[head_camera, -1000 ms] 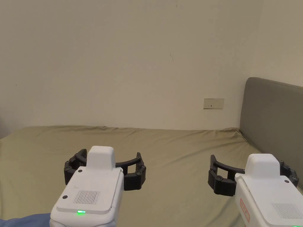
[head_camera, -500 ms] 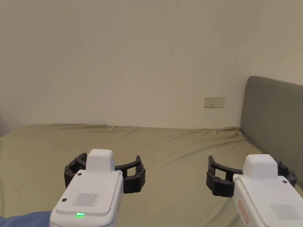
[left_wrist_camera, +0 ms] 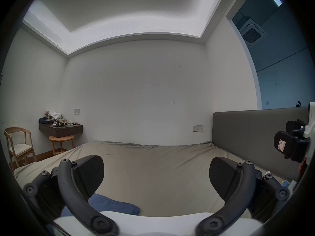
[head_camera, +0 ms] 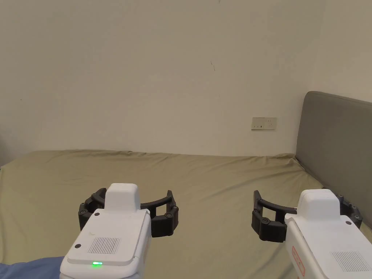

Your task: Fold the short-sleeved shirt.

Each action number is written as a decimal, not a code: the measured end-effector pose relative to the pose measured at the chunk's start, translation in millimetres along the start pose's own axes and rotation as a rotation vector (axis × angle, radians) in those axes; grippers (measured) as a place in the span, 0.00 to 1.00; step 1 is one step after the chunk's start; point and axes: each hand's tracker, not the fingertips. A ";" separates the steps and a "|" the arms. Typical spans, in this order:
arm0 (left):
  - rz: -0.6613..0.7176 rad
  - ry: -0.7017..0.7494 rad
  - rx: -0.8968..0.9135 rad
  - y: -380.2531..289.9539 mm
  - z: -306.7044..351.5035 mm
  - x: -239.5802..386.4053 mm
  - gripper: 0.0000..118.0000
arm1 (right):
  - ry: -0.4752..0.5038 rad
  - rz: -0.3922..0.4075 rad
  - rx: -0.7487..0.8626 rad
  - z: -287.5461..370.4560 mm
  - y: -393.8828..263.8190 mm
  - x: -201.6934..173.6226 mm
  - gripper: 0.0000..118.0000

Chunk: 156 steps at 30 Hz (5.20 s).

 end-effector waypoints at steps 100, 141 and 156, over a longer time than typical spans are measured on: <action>-0.006 0.539 -0.670 -239.3 -27.8 -227.7 0.00 | 0.339 0.020 -0.272 -105.3 -98.4 -188.7 0.01; -0.082 -0.833 -0.976 -253.3 -26.4 290.2 0.00 | -0.263 -0.045 -0.179 63.7 -71.5 120.4 0.00; 0.025 -0.475 -0.410 -108.2 -10.0 138.1 0.03 | -0.223 -0.058 -0.134 69.8 -61.2 102.1 0.01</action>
